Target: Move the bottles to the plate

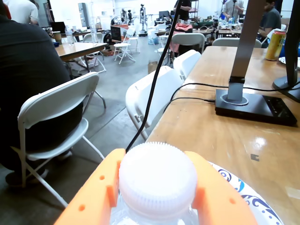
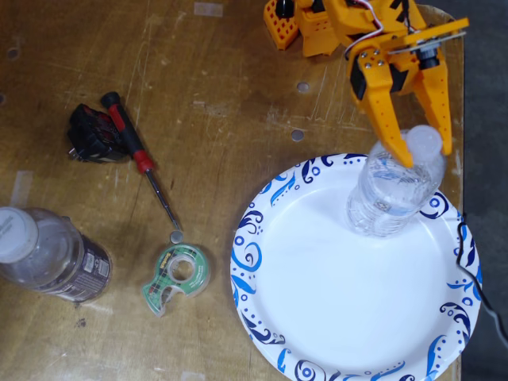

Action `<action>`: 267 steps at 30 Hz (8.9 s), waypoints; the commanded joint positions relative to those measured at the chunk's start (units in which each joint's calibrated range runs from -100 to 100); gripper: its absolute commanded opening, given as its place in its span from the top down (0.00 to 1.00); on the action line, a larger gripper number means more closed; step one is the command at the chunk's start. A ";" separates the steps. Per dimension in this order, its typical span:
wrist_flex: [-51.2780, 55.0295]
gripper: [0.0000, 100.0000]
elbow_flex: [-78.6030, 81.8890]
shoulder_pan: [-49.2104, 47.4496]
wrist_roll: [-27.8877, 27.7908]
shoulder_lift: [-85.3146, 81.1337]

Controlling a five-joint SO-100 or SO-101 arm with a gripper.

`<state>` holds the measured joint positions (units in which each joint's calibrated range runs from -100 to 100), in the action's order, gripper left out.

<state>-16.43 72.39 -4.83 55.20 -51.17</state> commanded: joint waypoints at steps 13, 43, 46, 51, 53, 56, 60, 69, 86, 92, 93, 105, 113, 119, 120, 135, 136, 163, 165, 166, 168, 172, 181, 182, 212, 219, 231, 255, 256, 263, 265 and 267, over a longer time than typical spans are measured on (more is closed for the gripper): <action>-6.03 0.94 -3.83 -0.29 0.31 8.59; -11.77 0.51 -6.09 -8.81 4.38 7.92; -12.47 0.51 -7.71 -10.21 4.64 7.92; -11.34 0.51 -10.59 -9.24 4.22 3.96; -9.51 0.51 -10.86 -9.24 4.22 0.75; -0.81 0.51 -12.57 -9.02 4.17 -6.58; 17.47 0.51 -18.07 -2.45 4.53 -17.97; 31.22 0.51 -23.92 38.09 3.07 -21.51; -16.65 0.50 -29.51 46.72 -4.18 29.00; -21.26 0.51 -46.18 47.80 -4.13 50.25; -21.17 0.51 -49.42 48.23 -4.13 53.28; -20.30 0.50 -72.21 52.65 -4.08 74.02; -18.65 0.50 -75.73 52.86 -4.08 76.39; -12.21 0.50 -77.98 52.65 -4.02 76.39; -11.86 0.50 -78.07 52.65 -3.87 76.39; -7.86 0.51 -89.96 52.97 -1.05 84.90; -7.86 0.51 -90.77 52.97 -1.05 85.41; -7.86 0.83 -91.13 58.47 -1.52 82.03; -7.86 0.87 -90.23 58.79 -1.52 81.28; -7.86 0.88 -89.96 58.69 -1.52 80.94; -7.68 0.89 -89.60 58.36 -1.52 80.01; -4.55 0.90 -89.69 57.93 -1.36 79.00; 14.60 0.90 -90.77 52.32 -1.00 63.23; 17.47 0.90 -90.77 51.35 -1.00 60.53; 8.94 0.89 -49.78 23.11 1.25 36.00; 8.42 0.89 -41.22 21.06 1.25 31.11; -5.16 0.89 -27.44 19.76 0.31 30.18; -22.74 0.89 -24.01 20.63 -0.68 41.14; -22.83 0.89 -23.83 20.63 -0.68 41.14; -22.74 0.89 -23.65 20.52 -0.63 41.23; -23.17 0.89 -22.93 20.63 -0.68 41.23; -23.70 0.89 -22.03 20.73 -0.68 41.23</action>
<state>-39.06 50.09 15.31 54.47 -9.73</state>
